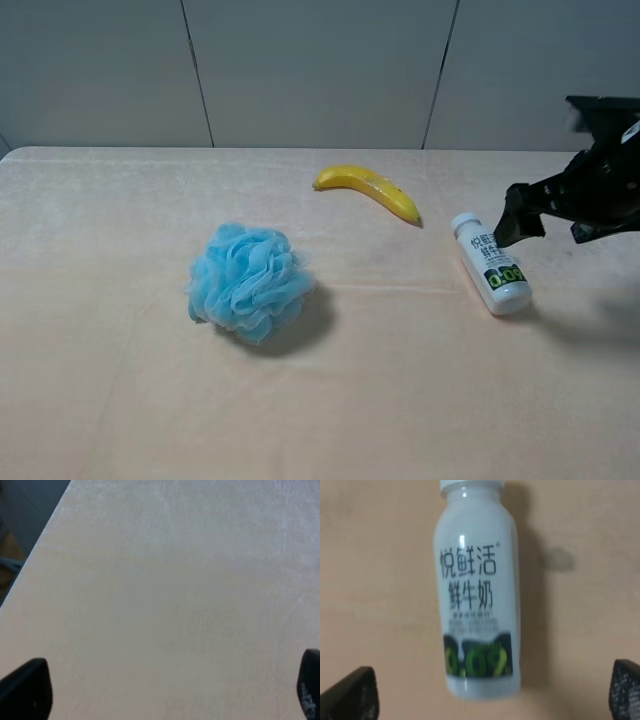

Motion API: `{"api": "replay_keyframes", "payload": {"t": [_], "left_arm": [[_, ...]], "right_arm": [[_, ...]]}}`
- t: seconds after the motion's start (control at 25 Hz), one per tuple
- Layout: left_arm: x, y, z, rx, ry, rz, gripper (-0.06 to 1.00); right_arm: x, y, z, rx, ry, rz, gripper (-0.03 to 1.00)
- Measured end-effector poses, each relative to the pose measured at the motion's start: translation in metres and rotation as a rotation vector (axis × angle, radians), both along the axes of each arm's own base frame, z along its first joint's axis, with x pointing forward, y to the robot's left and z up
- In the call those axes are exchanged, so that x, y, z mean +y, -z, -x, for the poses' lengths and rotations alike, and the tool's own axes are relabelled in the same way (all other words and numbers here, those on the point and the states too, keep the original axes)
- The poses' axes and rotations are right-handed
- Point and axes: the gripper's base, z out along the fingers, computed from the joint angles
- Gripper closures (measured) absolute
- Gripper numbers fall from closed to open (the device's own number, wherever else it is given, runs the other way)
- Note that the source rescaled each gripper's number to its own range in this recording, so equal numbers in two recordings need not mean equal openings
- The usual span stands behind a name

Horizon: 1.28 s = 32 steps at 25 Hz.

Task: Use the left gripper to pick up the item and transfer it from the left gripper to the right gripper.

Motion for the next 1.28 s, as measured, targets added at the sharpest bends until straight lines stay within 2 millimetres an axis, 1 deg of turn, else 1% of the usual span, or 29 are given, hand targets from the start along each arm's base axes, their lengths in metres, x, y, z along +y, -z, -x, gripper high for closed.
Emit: {"api": "replay_keyframes", "payload": {"t": [0.12, 0.24, 0.36, 0.48, 0.64, 0.72, 0.8, 0.96, 1.08, 1.24, 1.28], "left_arm": [[0.000, 0.000, 0.000, 0.000, 0.000, 0.000, -0.01], [0.000, 0.000, 0.000, 0.000, 0.000, 0.000, -0.01], [0.000, 0.000, 0.000, 0.000, 0.000, 0.000, -0.01], [0.000, 0.000, 0.000, 0.000, 0.000, -0.001, -0.01], [0.000, 0.000, 0.000, 0.000, 0.000, -0.001, -0.01], [0.000, 0.000, 0.000, 0.000, 0.000, -0.001, -0.01], [0.000, 0.000, 0.000, 0.000, 0.000, -0.001, 0.00], [0.000, 0.000, 0.000, 0.000, 0.000, -0.001, 0.00], [0.000, 0.000, 0.000, 0.000, 0.000, -0.001, 0.00], [0.000, 0.000, 0.000, 0.000, 0.000, -0.001, 0.00], [0.000, 0.000, 0.000, 0.000, 0.000, -0.001, 0.00]], "right_arm": [[-0.002, -0.033, 0.025, -0.034, -0.011, -0.006, -0.03], [-0.005, -0.061, 0.058, -0.075, -0.026, -0.013, -0.03], [-0.008, -0.082, 0.093, -0.097, -0.041, -0.018, -0.03], [-0.011, -0.097, 0.129, -0.123, -0.035, -0.030, -0.03], [-0.016, -0.112, 0.174, -0.274, -0.002, -0.065, -0.03], [-0.018, -0.111, 0.196, -0.345, 0.002, -0.076, -0.03], [-0.020, -0.102, 0.216, -0.395, 0.000, -0.081, -0.03], [-0.023, -0.080, 0.241, -0.448, -0.026, -0.063, -0.03], [-0.025, -0.066, 0.247, -0.489, -0.025, -0.046, -0.03], [-0.026, -0.049, 0.247, -0.564, -0.017, -0.051, -0.03], [-0.026, -0.047, 0.248, -0.586, -0.015, -0.053, -0.03]]}}
